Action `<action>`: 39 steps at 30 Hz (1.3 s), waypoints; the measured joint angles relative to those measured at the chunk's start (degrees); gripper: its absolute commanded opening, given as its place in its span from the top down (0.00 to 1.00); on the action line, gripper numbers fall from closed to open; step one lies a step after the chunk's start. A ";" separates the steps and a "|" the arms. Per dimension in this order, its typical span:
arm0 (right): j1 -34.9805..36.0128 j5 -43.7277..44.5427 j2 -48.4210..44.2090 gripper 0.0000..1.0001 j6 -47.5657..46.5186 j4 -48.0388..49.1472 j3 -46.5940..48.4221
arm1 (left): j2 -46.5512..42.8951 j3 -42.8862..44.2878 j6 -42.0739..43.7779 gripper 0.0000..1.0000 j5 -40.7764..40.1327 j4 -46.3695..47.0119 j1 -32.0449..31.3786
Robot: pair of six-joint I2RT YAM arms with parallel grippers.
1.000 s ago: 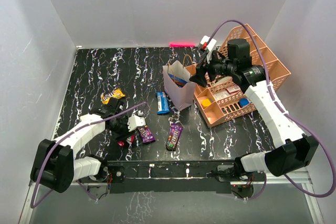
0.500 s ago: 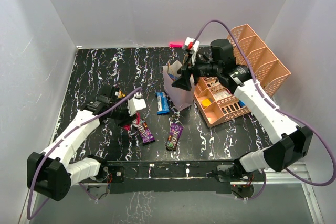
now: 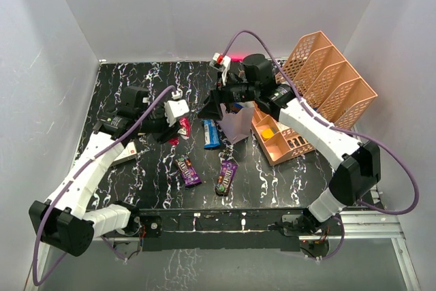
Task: Place the snacks into the paper bag
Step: Pick up the snack from the center of the board, then place the snack in the paper bag.
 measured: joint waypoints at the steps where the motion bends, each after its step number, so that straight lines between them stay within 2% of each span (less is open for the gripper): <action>1: 0.07 0.02 0.50 0.30 1.33 0.76 -0.07 | 0.02 0.57 -0.48 0.60 0.42 0.13 0.00; 9: 1.42 -0.02 3.21 0.30 8.07 5.22 -0.70 | 0.31 1.84 -3.06 0.60 2.62 1.16 0.00; 18: 4.31 0.26 8.15 0.37 10.45 5.81 -0.70 | 0.35 2.05 -4.35 0.60 3.96 1.66 0.00; 22: 4.68 0.02 9.44 0.48 11.41 6.03 -0.90 | 0.35 2.05 -4.59 0.60 4.20 1.81 0.00; 32: 5.40 -0.70 9.81 0.90 13.07 7.74 -0.90 | 0.35 2.03 -5.03 0.59 4.22 2.99 0.00; 35: 5.46 -0.37 9.81 0.92 13.05 7.72 -0.90 | 0.24 1.99 -5.05 0.51 4.09 3.15 0.00; 39: 5.46 0.70 9.81 0.92 11.80 7.21 -0.90 | -0.42 1.62 -4.92 0.36 3.89 3.58 0.00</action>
